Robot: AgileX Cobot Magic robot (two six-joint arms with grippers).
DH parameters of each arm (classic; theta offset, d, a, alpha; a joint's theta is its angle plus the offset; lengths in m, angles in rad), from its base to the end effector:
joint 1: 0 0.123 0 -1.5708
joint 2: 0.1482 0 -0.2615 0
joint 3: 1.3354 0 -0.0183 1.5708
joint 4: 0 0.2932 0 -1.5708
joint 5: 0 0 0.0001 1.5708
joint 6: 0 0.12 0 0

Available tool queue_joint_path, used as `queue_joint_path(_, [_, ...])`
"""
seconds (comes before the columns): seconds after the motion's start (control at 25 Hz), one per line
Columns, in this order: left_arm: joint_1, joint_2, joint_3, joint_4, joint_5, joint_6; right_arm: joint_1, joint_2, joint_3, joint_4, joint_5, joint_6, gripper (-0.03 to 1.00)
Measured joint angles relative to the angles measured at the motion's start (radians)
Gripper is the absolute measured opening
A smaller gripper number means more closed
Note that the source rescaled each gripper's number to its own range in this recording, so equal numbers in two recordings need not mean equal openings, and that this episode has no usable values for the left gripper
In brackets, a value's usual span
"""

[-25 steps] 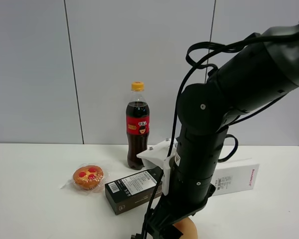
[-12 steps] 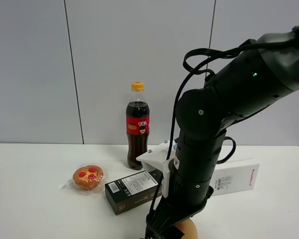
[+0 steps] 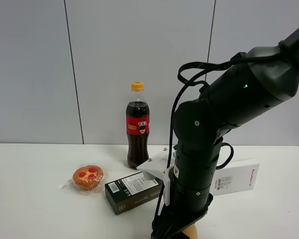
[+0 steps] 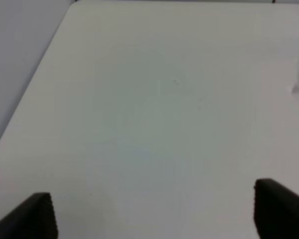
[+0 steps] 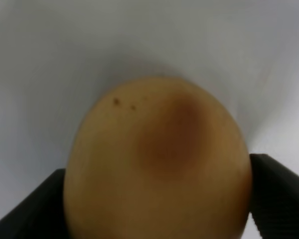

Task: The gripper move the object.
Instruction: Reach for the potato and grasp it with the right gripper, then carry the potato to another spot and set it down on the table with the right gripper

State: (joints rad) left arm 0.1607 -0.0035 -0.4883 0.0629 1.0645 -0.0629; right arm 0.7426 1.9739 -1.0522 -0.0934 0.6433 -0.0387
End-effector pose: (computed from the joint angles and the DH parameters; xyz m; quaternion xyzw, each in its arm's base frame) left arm 0.0805 0.0197 0.2805 -0.0966 0.8505 0.0566 0.5140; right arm 0.2688 0.2376 0.0215 -0.4133 0.9089 -0.0119 0.0538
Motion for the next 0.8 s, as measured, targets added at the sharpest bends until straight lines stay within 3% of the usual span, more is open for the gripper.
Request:
queue_joint_path(0.16, [0.000,0.000,0.000,0.000,0.000,0.000,0.000,0.001,0.000,0.000,0.000,0.000,0.60])
queue_joint_path(0.36, [0.000,0.000,0.000,0.000,0.000,0.000,0.000,0.001,0.000,0.000,-0.006,0.000,0.30])
queue_joint_path(0.56, [0.000,0.000,0.000,0.000,0.000,0.000,0.000,0.001,0.000,0.000,-0.007,0.000,0.05])
queue_joint_path(0.8, [0.000,0.000,0.000,0.000,0.000,0.000,0.000,-0.005,0.000,0.000,0.024,0.000,0.01])
